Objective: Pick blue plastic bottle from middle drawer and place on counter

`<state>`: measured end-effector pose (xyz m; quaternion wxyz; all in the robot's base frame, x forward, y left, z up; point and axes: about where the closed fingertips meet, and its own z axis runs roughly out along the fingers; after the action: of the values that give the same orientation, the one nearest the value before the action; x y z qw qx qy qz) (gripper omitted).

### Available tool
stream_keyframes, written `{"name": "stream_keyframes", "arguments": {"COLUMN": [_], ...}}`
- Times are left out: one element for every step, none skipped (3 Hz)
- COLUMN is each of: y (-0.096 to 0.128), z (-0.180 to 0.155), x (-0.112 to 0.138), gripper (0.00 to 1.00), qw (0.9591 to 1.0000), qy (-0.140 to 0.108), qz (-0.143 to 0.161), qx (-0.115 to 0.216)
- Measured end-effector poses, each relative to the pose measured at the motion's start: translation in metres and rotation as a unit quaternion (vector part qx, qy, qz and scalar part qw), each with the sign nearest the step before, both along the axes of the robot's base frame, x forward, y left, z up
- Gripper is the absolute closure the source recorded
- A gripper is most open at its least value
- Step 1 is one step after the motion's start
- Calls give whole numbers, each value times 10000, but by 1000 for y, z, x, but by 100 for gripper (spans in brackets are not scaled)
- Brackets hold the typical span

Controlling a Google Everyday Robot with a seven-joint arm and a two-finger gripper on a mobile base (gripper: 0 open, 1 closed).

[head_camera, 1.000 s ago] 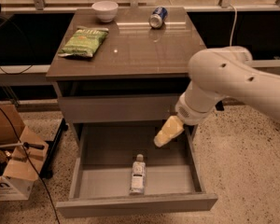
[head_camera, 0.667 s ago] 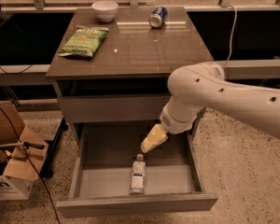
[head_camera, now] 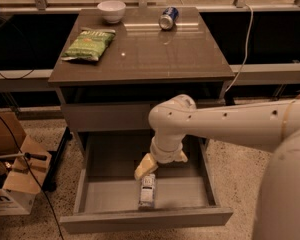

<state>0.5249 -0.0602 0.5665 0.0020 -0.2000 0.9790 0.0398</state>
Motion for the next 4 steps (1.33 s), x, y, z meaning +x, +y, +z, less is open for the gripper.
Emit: {"name": "stream_keyframes", "arguments": {"y": [5, 3, 5, 8], "z": [-16, -30, -60, -92], "x": [-2, 0, 15, 36], "gripper": [0, 0, 0, 0], "qw": [9997, 9989, 9968, 9902], "qy": [134, 245, 386, 494], "qz": [-176, -213, -696, -1193], "qx": [-44, -325, 32, 537]}}
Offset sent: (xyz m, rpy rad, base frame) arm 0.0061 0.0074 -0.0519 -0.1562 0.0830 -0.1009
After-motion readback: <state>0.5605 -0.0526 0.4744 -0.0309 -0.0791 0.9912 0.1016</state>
